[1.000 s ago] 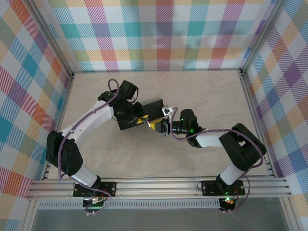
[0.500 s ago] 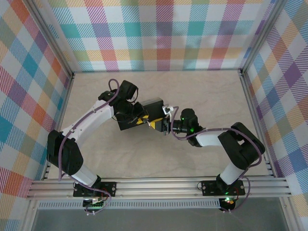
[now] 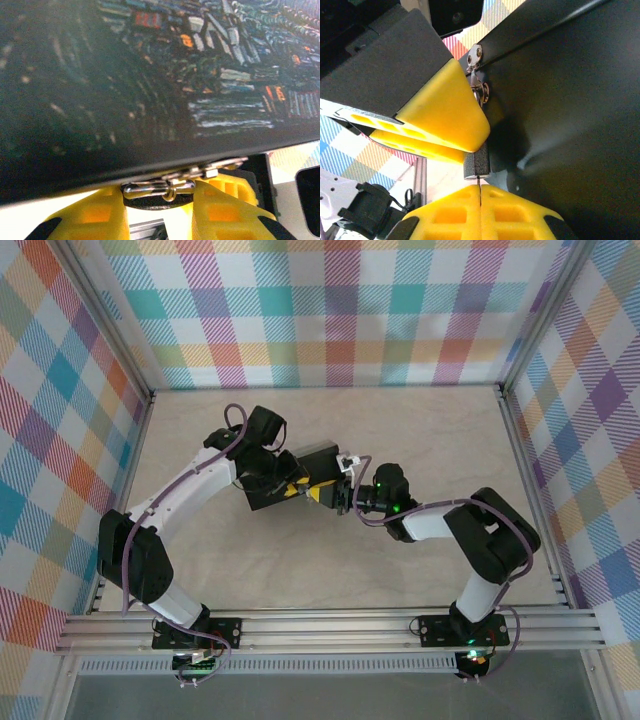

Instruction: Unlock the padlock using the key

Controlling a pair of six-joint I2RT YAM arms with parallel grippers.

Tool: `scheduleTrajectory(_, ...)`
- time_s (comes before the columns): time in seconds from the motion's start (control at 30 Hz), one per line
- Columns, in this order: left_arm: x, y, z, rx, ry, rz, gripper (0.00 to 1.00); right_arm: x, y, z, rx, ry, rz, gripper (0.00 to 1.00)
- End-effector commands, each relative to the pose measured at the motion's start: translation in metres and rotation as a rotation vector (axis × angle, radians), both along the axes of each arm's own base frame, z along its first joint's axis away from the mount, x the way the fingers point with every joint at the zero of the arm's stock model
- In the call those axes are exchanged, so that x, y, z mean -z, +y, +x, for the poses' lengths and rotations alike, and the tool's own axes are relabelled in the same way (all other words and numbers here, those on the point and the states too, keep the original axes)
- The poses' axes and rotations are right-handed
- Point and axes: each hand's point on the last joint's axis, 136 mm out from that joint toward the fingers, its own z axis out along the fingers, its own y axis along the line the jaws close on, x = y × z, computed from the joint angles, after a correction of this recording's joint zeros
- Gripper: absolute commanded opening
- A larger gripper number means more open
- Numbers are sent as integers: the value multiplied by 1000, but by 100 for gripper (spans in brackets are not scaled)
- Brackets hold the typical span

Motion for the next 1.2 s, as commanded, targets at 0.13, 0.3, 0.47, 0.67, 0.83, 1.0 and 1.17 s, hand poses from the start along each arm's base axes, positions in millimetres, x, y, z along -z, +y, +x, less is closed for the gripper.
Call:
scheduleTrajectory(0.13,-15,-6,-5,-31,-10,-61,6,-35,2,13,29,-67,91,11)
scheduleTrajectory(0.3,-12,-14,-4,-29,4,-97,5,-41,4,14,26,-62,85,9)
scheduleTrajectory(0.47,-16,-9,-2,-44,-13,-71,4,-46,8,16,14,-56,87,15)
scheduleTrajectory(0.67,-15,5,3,-78,-17,-24,4,-32,-8,10,48,-70,-41,27)
scheduleTrajectory(0.83,-15,7,4,-80,-8,-13,5,-16,-25,0,42,-128,-215,37)
scheduleTrajectory(1.0,-19,7,4,-80,3,-3,5,5,-45,2,73,-299,-452,41)
scheduleTrajectory(1.17,-22,6,4,-77,19,6,5,0,-47,6,154,-668,-578,39)
